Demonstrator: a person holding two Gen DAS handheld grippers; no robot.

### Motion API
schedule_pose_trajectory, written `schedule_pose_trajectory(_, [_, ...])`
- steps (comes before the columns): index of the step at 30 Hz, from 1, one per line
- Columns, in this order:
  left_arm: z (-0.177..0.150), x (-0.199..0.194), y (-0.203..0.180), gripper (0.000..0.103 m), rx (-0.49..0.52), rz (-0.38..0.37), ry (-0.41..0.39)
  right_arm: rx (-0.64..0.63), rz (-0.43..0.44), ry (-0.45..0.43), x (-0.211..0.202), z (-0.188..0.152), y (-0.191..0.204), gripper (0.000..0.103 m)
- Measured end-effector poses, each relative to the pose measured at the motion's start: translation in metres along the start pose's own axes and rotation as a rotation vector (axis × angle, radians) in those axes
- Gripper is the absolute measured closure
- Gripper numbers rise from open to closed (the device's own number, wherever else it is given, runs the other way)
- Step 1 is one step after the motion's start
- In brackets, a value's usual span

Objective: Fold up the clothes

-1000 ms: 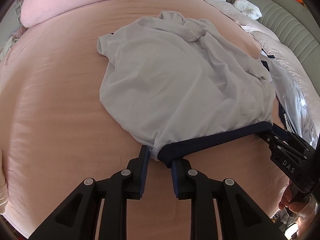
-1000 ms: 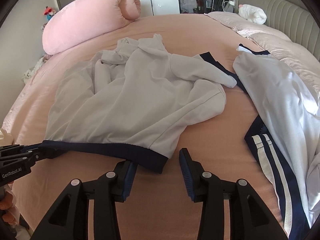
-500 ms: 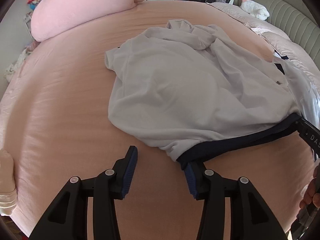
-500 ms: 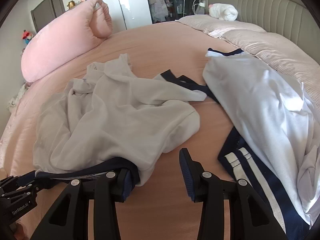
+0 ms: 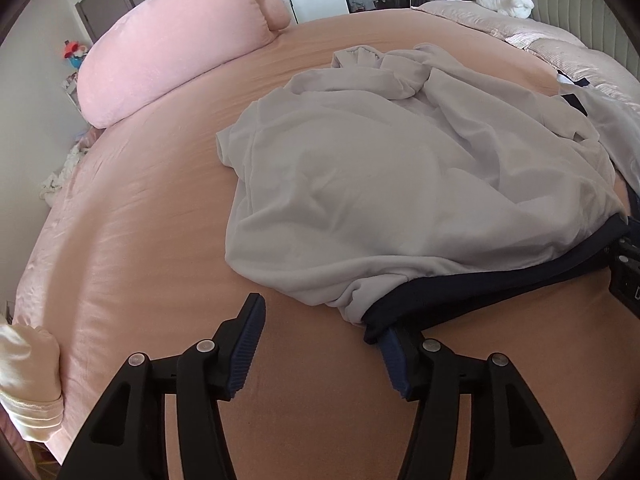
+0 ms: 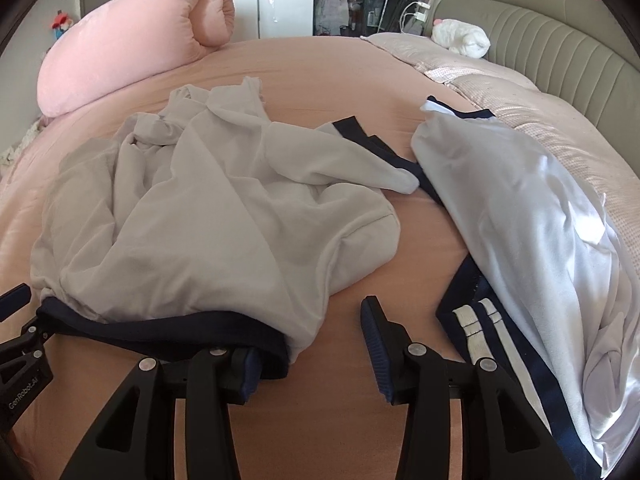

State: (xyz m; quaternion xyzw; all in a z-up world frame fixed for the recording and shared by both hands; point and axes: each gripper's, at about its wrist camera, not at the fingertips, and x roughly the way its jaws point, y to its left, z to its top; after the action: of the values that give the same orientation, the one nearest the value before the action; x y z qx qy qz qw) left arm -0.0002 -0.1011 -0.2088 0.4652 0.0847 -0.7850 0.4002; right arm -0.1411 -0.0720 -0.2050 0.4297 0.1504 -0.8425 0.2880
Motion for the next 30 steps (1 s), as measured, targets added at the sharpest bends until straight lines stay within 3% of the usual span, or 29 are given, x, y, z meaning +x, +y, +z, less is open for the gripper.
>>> schedule_pose_trajectory(3, [-0.003, 0.001, 0.003, 0.05, 0.007, 0.014, -0.028, -0.107, 0.009, -0.013, -0.003, -0.006, 0.018, 0.057])
schedule_pose_trajectory(5, [-0.005, -0.001, 0.001, 0.055, 0.027, 0.016, -0.045, -0.154, 0.04, -0.02, -0.004, -0.009, 0.026, 0.064])
schedule_pose_trajectory(6, [-0.006, -0.001, -0.002, 0.059, 0.046, 0.015, -0.052, -0.172, 0.059, -0.024, -0.004, -0.01, 0.029, 0.071])
schedule_pose_trajectory(12, [0.001, 0.004, -0.022, 0.087, 0.131, 0.005, -0.085, -0.121, 0.148, -0.015, -0.002, -0.008, 0.018, 0.072])
schedule_pose_trajectory(15, [0.001, 0.006, -0.024, 0.09, 0.138, -0.004, -0.092, -0.092, 0.171, -0.012, -0.003, -0.009, 0.015, 0.072])
schedule_pose_trajectory(18, [0.002, 0.005, -0.017, 0.09, 0.108, -0.043, -0.093, -0.119, 0.139, -0.015, -0.004, -0.009, 0.021, 0.076])
schedule_pose_trajectory(22, [0.004, 0.0, 0.009, 0.091, -0.01, -0.142, -0.088, -0.141, 0.11, -0.011, -0.009, -0.004, 0.023, 0.095])
schedule_pose_trajectory(26, [0.009, -0.013, 0.022, 0.091, -0.004, -0.055, -0.146, -0.132, 0.017, -0.052, -0.025, 0.0, 0.017, 0.099])
schedule_pose_trajectory(30, [0.018, -0.032, 0.027, 0.091, 0.026, -0.044, -0.204, -0.043, 0.043, -0.065, -0.044, 0.011, 0.0, 0.099])
